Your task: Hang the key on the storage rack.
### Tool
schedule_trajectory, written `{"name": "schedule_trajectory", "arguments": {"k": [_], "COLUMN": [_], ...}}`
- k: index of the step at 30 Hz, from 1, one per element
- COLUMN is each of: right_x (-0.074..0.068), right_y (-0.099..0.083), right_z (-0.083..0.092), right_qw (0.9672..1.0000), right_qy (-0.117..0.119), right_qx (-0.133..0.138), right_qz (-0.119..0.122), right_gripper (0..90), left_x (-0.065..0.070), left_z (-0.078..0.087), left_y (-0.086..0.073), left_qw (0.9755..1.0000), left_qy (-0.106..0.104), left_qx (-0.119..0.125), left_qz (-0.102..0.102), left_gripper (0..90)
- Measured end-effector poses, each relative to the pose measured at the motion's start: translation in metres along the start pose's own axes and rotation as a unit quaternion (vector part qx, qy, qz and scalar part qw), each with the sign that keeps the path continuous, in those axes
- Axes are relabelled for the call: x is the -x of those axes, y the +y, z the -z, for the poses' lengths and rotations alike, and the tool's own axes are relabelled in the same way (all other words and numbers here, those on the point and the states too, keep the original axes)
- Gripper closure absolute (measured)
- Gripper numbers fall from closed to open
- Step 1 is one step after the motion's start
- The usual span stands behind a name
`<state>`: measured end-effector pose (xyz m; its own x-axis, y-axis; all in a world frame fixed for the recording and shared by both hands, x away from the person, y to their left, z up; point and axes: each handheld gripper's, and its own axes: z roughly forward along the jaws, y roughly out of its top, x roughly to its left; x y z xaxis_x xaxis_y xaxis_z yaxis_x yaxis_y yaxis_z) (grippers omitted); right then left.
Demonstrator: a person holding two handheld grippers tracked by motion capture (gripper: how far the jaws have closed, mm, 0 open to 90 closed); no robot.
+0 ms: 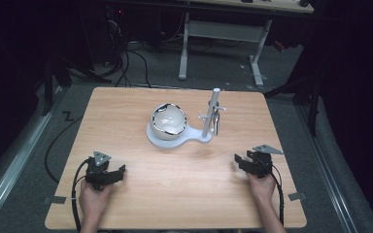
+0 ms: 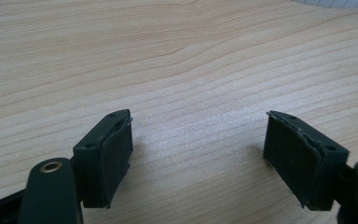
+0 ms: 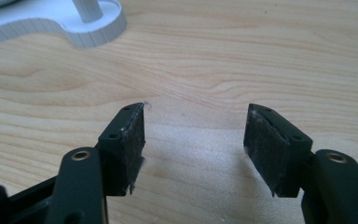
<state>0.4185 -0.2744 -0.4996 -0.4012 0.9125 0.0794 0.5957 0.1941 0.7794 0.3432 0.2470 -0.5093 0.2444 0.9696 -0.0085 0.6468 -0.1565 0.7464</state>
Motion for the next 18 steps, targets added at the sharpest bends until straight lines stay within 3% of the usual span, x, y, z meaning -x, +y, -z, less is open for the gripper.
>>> {"name": "schedule_trajectory", "arguments": {"k": [5, 9, 18], "right_x": [-0.0030, -0.0056, -0.0065], "right_y": [-0.0006, 0.0002, 0.0005], "right_z": [-0.0032, -0.0066, -0.0074], "right_qw": [0.9998, 0.9982, 0.9980], "right_qy": [-0.012, -0.038, -0.039], "right_qx": [-0.010, -0.036, -0.036], "right_qz": [0.011, 0.029, 0.033], "right_gripper": [37.6, 35.4, 34.7], "left_x": [-0.0001, -0.0001, -0.0001], "left_z": [0.0000, 0.0001, 0.0003], "left_y": [0.0000, -0.0001, -0.0003], "left_qw": [1.0000, 1.0000, 1.0000], "left_qy": [0.000, 0.000, -0.001], "left_qx": [0.000, 0.000, 0.000], "left_qz": [0.000, 0.000, 0.001], "left_gripper": [24.1, 24.1, 24.2]}}
